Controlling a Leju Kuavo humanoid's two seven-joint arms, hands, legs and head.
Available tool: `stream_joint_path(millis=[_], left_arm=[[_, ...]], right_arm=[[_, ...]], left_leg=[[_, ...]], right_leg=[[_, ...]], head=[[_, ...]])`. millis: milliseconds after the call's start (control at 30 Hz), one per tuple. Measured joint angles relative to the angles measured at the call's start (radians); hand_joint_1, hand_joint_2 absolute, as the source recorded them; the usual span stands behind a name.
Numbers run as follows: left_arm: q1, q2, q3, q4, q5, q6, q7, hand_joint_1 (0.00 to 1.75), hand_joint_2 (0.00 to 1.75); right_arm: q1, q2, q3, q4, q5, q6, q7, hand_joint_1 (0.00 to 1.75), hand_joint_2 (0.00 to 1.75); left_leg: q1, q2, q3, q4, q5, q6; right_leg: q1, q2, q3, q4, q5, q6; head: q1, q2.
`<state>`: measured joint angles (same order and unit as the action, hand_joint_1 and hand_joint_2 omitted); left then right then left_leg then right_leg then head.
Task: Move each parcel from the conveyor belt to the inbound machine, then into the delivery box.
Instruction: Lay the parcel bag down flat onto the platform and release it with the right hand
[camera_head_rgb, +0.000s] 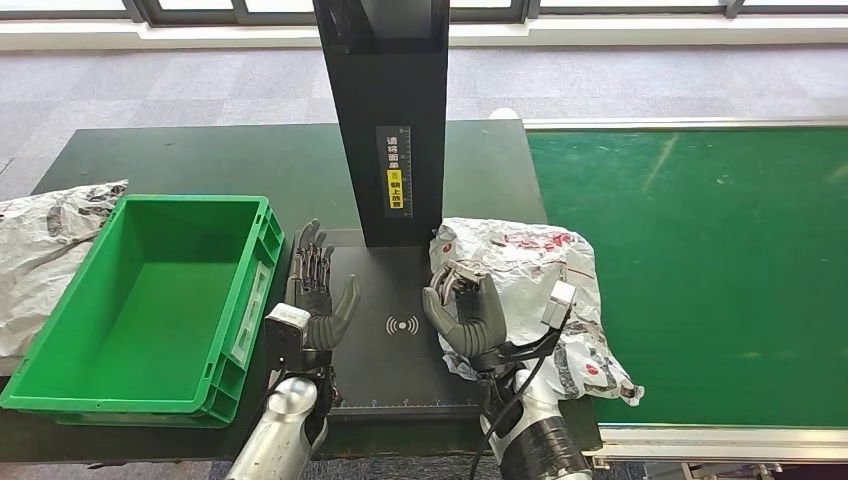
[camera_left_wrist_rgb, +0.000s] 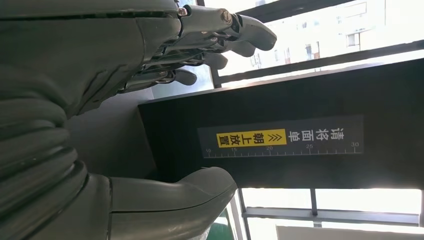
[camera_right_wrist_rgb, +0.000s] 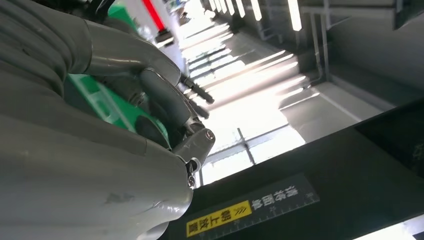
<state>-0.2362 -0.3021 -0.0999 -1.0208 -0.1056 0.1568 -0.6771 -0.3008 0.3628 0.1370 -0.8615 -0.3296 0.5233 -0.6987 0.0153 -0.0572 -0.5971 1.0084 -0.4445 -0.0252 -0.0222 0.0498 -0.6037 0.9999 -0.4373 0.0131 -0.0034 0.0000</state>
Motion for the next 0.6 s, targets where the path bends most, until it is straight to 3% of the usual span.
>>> stream_joint_path(millis=[167,233,367,533,600], left_arm=[[0.000,0.000,0.000,0.000,-0.001,0.000,0.000,0.00,1.75],[0.000,0.000,0.000,0.000,-0.001,0.001,0.000,0.00,1.75],[0.001,0.000,0.000,-0.001,-0.001,0.008,0.000,0.00,1.75],[0.001,0.000,0.000,-0.006,0.006,0.027,0.000,0.00,1.75],[0.001,0.000,0.000,-0.008,0.011,0.033,0.000,0.00,1.75]], right_arm=[[0.002,0.000,0.000,-0.020,0.049,-0.064,-0.001,0.00,1.75],[0.006,0.000,0.000,-0.045,0.109,-0.137,-0.001,0.00,1.75],[0.031,-0.004,0.000,-0.181,0.293,-0.409,-0.002,0.00,1.75],[0.102,-0.026,0.015,-0.456,0.478,-0.870,-0.004,0.00,1.75],[0.135,-0.037,0.039,-0.552,0.514,-1.026,-0.004,0.00,0.87]], left_leg=[[0.000,0.000,0.000,0.000,0.000,0.000],[0.000,0.000,0.000,0.000,0.000,0.000],[0.000,0.000,0.000,0.000,0.000,0.000],[0.000,0.000,0.000,0.000,0.000,0.000],[0.000,0.001,0.000,0.000,-0.001,0.000]], right_leg=[[0.000,0.000,0.000,0.000,0.000,0.000],[0.000,0.000,0.000,0.000,0.000,0.000],[0.000,0.000,0.000,0.000,0.000,0.000],[0.000,0.000,0.000,0.000,0.000,0.000],[0.000,0.001,-0.001,0.000,0.000,0.000]], head=[[0.000,0.000],[0.000,0.000],[0.000,0.000],[0.000,0.000],[0.000,0.000]])
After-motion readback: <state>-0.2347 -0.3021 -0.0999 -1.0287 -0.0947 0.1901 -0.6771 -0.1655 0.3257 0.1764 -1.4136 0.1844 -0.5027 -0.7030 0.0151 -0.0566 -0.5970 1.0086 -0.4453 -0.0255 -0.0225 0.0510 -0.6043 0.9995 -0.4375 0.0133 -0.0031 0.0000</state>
